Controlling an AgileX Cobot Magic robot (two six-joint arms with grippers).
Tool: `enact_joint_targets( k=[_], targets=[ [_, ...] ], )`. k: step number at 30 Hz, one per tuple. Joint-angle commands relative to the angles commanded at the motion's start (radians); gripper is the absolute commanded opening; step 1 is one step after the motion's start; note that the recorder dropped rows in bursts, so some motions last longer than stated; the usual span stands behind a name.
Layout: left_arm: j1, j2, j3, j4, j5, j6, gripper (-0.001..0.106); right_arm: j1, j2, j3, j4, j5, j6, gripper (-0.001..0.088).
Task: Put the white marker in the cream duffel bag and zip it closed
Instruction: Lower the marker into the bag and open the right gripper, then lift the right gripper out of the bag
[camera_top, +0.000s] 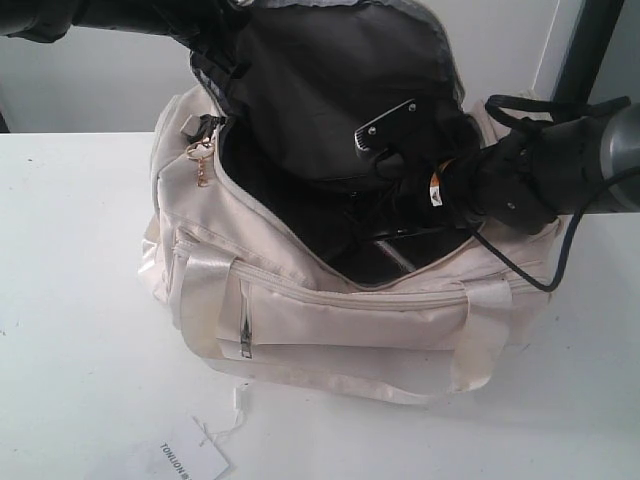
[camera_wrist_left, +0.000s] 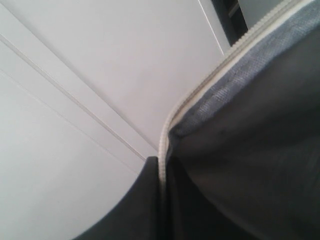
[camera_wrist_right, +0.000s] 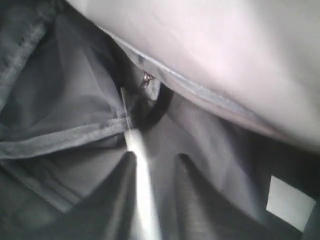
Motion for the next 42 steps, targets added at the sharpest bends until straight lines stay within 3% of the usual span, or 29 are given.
enact_joint_targets(
  k=[5, 8, 12, 14, 24, 31, 34, 39, 42],
  targets=[
    [0.000, 0.000, 0.000, 0.000, 0.000, 0.000, 0.000, 0.000, -0.009, 0.000, 0.023, -0.027, 0.002, 0.0368],
    [0.000, 0.000, 0.000, 0.000, -0.002, 0.000, 0.000, 0.002, -0.067, 0.000, 0.023, -0.095, 0.075, 0.0340],
    [0.000, 0.000, 0.000, 0.000, -0.002, 0.000, 0.000, 0.002, -0.146, 0.000, 0.023, -0.071, 0.129, 0.0070],
    [0.000, 0.000, 0.000, 0.000, -0.002, 0.000, 0.000, 0.002, -0.168, 0.000, 0.023, -0.036, 0.131, 0.0000],
    [0.000, 0.000, 0.000, 0.000, -0.002, 0.000, 0.000, 0.079, -0.169, 0.000, 0.023, 0.022, 0.131, 0.0000],
    [0.000, 0.000, 0.000, 0.000, -0.002, 0.000, 0.000, 0.080, -0.233, 0.000, 0.039, 0.128, 0.127, 0.0000],
    [0.000, 0.000, 0.000, 0.000, -0.002, 0.000, 0.000, 0.080, -0.277, 0.000, 0.153, 0.174, -0.008, 0.0000],
    [0.000, 0.000, 0.000, 0.000, -0.002, 0.000, 0.000, 0.080, -0.318, 0.000, 0.519, 0.394, -0.480, 0.0000],
    [0.000, 0.000, 0.000, 0.000, -0.002, 0.000, 0.000, 0.080, -0.324, 0.000, 0.612, 0.495, -0.590, 0.0000]
  ],
)
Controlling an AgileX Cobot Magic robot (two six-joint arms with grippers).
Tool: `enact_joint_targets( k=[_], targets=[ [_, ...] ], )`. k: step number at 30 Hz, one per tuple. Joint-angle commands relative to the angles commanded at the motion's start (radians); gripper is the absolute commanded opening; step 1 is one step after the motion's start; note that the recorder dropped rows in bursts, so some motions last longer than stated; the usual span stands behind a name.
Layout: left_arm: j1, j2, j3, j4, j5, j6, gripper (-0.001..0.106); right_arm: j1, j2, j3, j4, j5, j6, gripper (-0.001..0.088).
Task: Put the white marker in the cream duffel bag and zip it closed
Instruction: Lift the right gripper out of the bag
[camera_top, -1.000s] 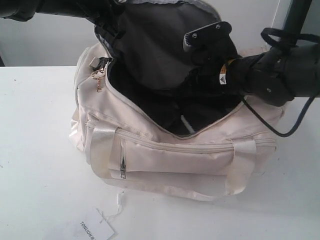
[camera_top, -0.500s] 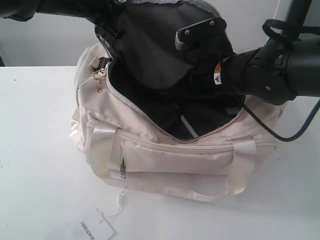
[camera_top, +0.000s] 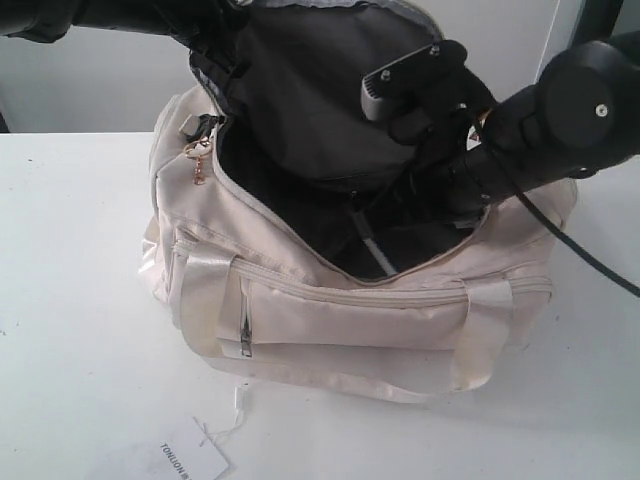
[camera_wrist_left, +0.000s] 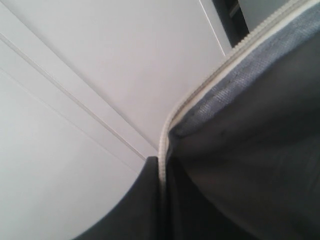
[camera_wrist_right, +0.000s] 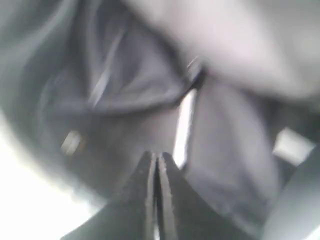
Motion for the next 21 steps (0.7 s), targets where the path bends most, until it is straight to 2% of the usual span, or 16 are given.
enact_joint_targets(
  k=[5, 21],
  targets=[
    [0.000, 0.000, 0.000, 0.000, 0.000, 0.000, 0.000, 0.000, -0.038, 0.000, 0.036, 0.111, -0.020, 0.0000],
    [0.000, 0.000, 0.000, 0.000, 0.000, 0.000, 0.000, 0.000, -0.194, 0.000, 0.034, 0.328, -0.016, 0.0000]
  ],
)
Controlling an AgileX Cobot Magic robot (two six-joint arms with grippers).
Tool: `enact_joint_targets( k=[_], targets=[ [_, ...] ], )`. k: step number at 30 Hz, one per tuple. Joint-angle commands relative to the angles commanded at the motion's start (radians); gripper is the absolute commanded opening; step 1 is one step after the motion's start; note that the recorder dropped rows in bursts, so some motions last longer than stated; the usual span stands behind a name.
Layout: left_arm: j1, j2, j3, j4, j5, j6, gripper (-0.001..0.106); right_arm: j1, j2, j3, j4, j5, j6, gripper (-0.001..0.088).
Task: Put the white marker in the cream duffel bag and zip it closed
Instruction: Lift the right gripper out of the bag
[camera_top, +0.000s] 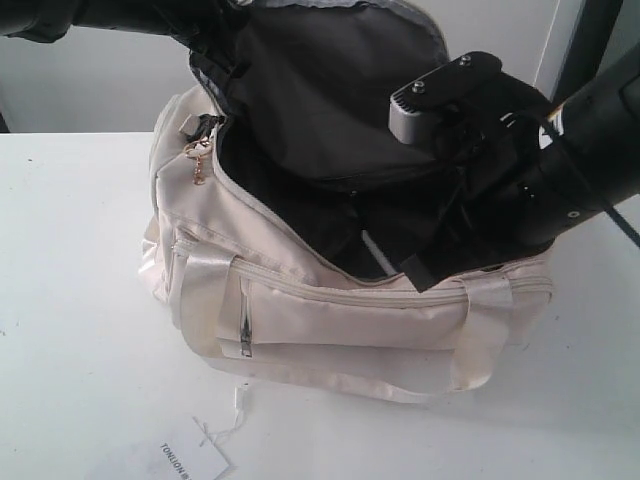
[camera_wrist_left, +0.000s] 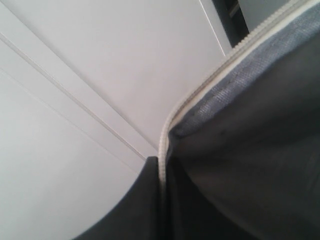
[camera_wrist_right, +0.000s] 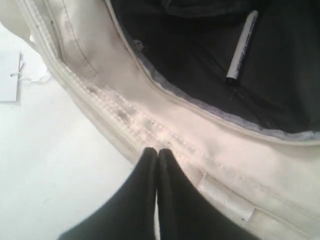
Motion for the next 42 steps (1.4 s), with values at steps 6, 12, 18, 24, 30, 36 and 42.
enact_joint_targets(
  k=[6, 12, 18, 24, 30, 36, 42],
  targets=[
    [0.000, 0.000, 0.000, 0.000, 0.000, 0.000, 0.000, 0.000, -0.028, 0.000, 0.000, 0.008, 0.003, 0.0000],
    [0.000, 0.000, 0.000, 0.000, 0.000, 0.000, 0.000, 0.000, -0.032, 0.000, 0.002, 0.038, 0.003, 0.0000],
    [0.000, 0.000, 0.000, 0.000, 0.000, 0.000, 0.000, 0.000, -0.032, 0.000, 0.002, 0.036, 0.029, 0.0000],
    [0.000, 0.000, 0.000, 0.000, 0.000, 0.000, 0.000, -0.008, -0.032, 0.000, -0.088, 0.042, 0.201, 0.0000],
    [0.000, 0.000, 0.000, 0.000, 0.000, 0.000, 0.000, -0.081, -0.032, 0.000, -0.092, 0.053, 0.256, 0.0000],
    [0.000, 0.000, 0.000, 0.000, 0.000, 0.000, 0.000, -0.161, -0.034, 0.000, -0.092, 0.053, 0.293, 0.0000],
    [0.000, 0.000, 0.000, 0.000, 0.000, 0.000, 0.000, -0.241, -0.039, 0.000, -0.088, 0.035, 0.335, 0.0000]
  ],
)
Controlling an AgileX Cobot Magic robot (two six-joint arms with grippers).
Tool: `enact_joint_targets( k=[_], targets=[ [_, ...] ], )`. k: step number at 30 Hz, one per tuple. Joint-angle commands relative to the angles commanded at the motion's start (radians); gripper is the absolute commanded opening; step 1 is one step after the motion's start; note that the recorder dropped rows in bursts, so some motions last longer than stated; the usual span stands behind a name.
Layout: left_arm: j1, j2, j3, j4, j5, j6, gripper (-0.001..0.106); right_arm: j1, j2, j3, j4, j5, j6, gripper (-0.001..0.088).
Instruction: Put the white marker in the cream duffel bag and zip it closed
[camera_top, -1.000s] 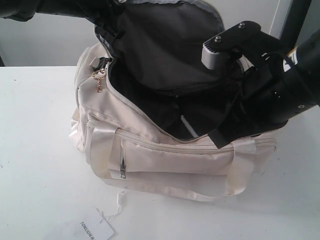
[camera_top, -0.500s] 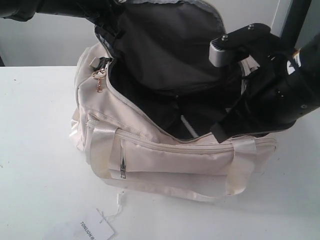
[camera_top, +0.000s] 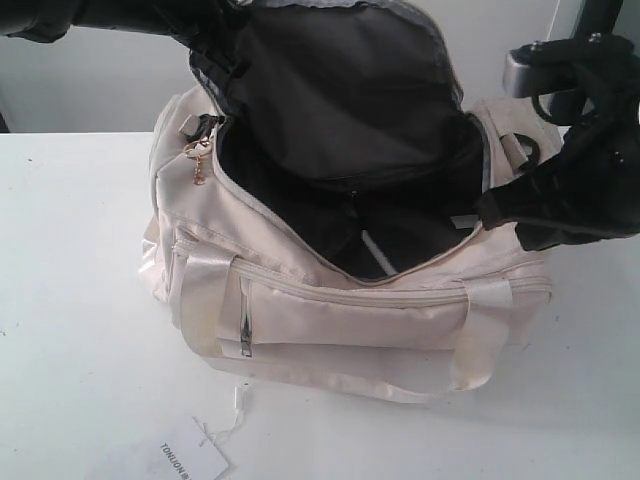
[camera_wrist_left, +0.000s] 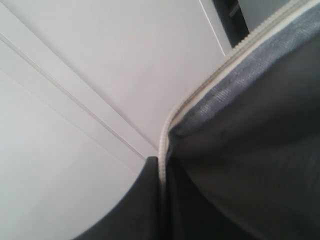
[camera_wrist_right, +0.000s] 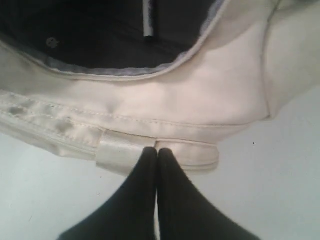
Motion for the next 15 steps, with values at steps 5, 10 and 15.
enact_joint_targets(
  k=[5, 10, 15],
  targets=[
    [0.000, 0.000, 0.000, 0.000, 0.000, 0.000, 0.000, -0.060, -0.046, 0.000, -0.009, -0.008, 0.055, 0.0000],
    [0.000, 0.000, 0.000, 0.000, 0.000, 0.000, 0.000, -0.104, -0.100, 0.000, -0.015, -0.009, 0.085, 0.0000],
    [0.000, 0.000, 0.000, 0.000, 0.000, 0.000, 0.000, -0.108, -0.130, 0.000, -0.015, 0.013, 0.090, 0.0000]
  ],
)
